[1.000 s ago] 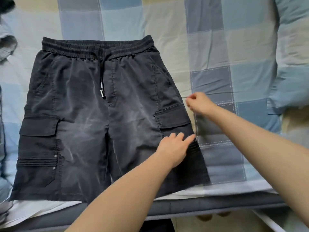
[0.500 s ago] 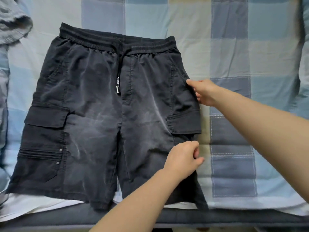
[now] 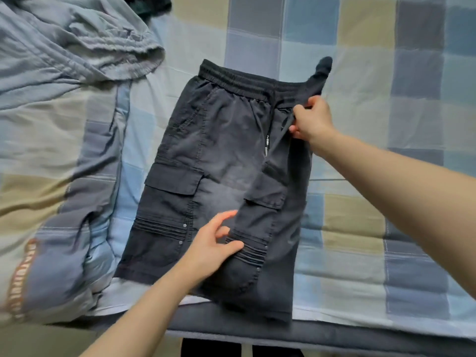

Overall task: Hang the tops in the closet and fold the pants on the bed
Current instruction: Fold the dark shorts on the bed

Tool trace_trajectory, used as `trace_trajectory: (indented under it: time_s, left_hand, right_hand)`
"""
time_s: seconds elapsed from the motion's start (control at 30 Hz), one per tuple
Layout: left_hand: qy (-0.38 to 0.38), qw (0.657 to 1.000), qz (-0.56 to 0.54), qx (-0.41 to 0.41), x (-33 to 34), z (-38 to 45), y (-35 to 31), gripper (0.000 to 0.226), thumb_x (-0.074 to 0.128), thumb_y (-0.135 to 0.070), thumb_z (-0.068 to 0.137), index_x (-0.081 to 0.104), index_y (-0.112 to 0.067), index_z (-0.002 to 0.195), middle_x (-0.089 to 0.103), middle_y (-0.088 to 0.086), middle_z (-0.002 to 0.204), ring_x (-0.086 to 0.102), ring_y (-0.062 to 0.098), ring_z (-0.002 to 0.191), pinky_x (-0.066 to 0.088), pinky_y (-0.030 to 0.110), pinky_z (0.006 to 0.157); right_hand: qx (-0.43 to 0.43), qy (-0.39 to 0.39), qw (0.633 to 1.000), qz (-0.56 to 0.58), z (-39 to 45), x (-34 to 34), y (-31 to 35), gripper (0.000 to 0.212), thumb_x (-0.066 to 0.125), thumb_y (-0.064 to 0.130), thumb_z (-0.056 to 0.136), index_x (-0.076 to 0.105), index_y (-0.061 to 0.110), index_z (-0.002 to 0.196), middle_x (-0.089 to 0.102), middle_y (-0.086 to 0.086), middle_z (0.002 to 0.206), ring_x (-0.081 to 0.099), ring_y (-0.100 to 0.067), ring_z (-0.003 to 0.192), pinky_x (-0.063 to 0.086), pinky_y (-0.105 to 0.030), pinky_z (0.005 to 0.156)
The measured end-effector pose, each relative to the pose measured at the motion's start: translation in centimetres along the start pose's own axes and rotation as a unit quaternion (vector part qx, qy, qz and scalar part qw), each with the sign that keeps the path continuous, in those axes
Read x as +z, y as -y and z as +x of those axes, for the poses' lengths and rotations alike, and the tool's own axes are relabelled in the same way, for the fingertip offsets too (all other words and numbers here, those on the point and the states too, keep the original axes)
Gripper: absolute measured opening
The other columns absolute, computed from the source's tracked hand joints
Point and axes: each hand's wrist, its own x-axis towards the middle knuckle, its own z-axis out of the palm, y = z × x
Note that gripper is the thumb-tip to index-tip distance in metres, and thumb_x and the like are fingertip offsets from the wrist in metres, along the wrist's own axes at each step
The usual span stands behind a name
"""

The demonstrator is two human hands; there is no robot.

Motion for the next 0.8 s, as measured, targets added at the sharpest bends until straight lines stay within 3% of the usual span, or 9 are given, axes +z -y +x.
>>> trace_trajectory:
  time_s: [0.07, 0.13, 0.2, 0.37, 0.5, 0.57, 0.67, 0.73, 0.8]
  left_hand:
    - [-0.052, 0.997, 0.05, -0.011, -4.4, -0.6, 1.6, 0.029, 0.072, -0.006, 0.085, 0.067, -0.017, 0.112, 0.073, -0.006, 0.1, 0.066, 0.007, 0.097, 0.051, 0.029, 0.094]
    - [-0.108, 0.99, 0.086, -0.015, -8.8, -0.9, 3.4, 0.005, 0.07, -0.009, 0.087, 0.069, -0.01, 0.091, 0.068, -0.007, 0.076, 0.062, 0.01, 0.073, 0.051, 0.024, 0.076]
    - [-0.16, 0.981, 0.1, -0.033, -12.6, -1.0, 4.9, 0.013, 0.068, -0.013, 0.089, 0.065, -0.01, 0.077, 0.052, -0.01, 0.057, 0.047, 0.005, 0.054, 0.039, 0.016, 0.056]
    - [-0.183, 0.978, 0.043, -0.088, -17.2, -1.2, 7.4, 0.023, 0.068, -0.016, 0.089, 0.061, -0.008, 0.068, 0.059, -0.005, 0.051, 0.052, 0.007, 0.055, 0.038, 0.016, 0.051]
    - [-0.166, 0.974, 0.111, -0.104, -17.9, -2.1, 8.8, 0.008, 0.07, -0.019, 0.088, 0.064, -0.014, 0.091, 0.072, -0.001, 0.086, 0.067, 0.018, 0.086, 0.049, 0.025, 0.071]
    - [-0.175, 0.94, 0.256, -0.146, -18.0, -2.5, 9.2, 0.015, 0.063, -0.026, 0.092, 0.058, -0.017, 0.103, 0.067, 0.002, 0.101, 0.061, 0.027, 0.101, 0.046, 0.034, 0.079]
    - [-0.113, 0.902, 0.363, -0.205, -17.5, -2.8, 9.4, 0.022, 0.05, -0.018, 0.094, 0.042, -0.011, 0.113, 0.056, 0.011, 0.119, 0.054, 0.032, 0.113, 0.045, 0.038, 0.088]
    - [-0.115, 0.903, 0.363, -0.197, -16.8, -2.8, 8.9, 0.021, 0.048, -0.014, 0.091, 0.039, -0.01, 0.11, 0.053, 0.011, 0.119, 0.054, 0.032, 0.111, 0.046, 0.04, 0.088]
    - [-0.143, 0.908, 0.356, -0.168, -16.4, -2.0, 8.2, 0.022, 0.048, -0.016, 0.091, 0.039, -0.012, 0.11, 0.051, 0.01, 0.119, 0.054, 0.032, 0.11, 0.046, 0.041, 0.087]
  right_hand:
    - [-0.013, 0.025, 0.999, -0.019, -1.0, 4.2, 1.4, 0.012, 0.043, 0.015, 0.095, 0.041, 0.014, 0.107, 0.058, -0.005, 0.076, 0.056, -0.011, 0.04, 0.044, -0.02, 0.039]
    - [-0.021, 0.054, 0.997, -0.047, -1.8, 8.6, 2.8, 0.005, 0.043, 0.017, 0.098, 0.042, 0.015, 0.103, 0.06, -0.006, 0.07, 0.059, -0.013, 0.044, 0.044, -0.019, 0.038]
    - [-0.031, 0.072, 0.993, -0.086, -2.4, 13.0, 3.6, 0.004, 0.043, 0.019, 0.099, 0.042, 0.015, 0.1, 0.061, -0.007, 0.07, 0.059, -0.015, 0.046, 0.043, -0.019, 0.037]
    - [-0.072, 0.083, 0.976, -0.186, -2.0, 20.2, 5.2, 0.026, 0.044, 0.018, 0.099, 0.033, 0.018, 0.075, 0.06, -0.011, 0.079, 0.06, -0.021, 0.057, 0.052, -0.031, 0.048]
    - [-0.114, 0.079, 0.972, -0.189, -2.3, 23.0, 5.9, 0.022, 0.044, 0.017, 0.099, 0.036, 0.017, 0.079, 0.056, -0.007, 0.081, 0.056, -0.018, 0.059, 0.047, -0.024, 0.044]
    - [-0.079, 0.167, 0.961, -0.206, -2.6, 23.6, 5.6, 0.015, 0.043, 0.022, 0.1, 0.046, 0.011, 0.091, 0.063, -0.012, 0.083, 0.06, -0.02, 0.06, 0.05, -0.025, 0.047]
    - [0.009, 0.269, 0.945, -0.188, -2.8, 23.4, 6.7, 0.039, 0.037, 0.034, 0.101, 0.056, 0.002, 0.09, 0.07, -0.015, 0.074, 0.069, -0.025, 0.058, 0.054, -0.029, 0.051]
    - [-0.098, 0.148, 0.962, -0.209, -1.4, 22.4, 8.2, 0.038, 0.04, 0.029, 0.099, 0.062, 0.007, 0.079, 0.069, -0.008, 0.064, 0.066, -0.02, 0.052, 0.048, -0.027, 0.05]
    - [-0.208, 0.002, 0.921, -0.331, 1.2, 20.5, 9.5, 0.025, 0.044, 0.026, 0.096, 0.064, 0.011, 0.091, 0.069, -0.009, 0.088, 0.065, -0.024, 0.076, 0.048, -0.032, 0.066]
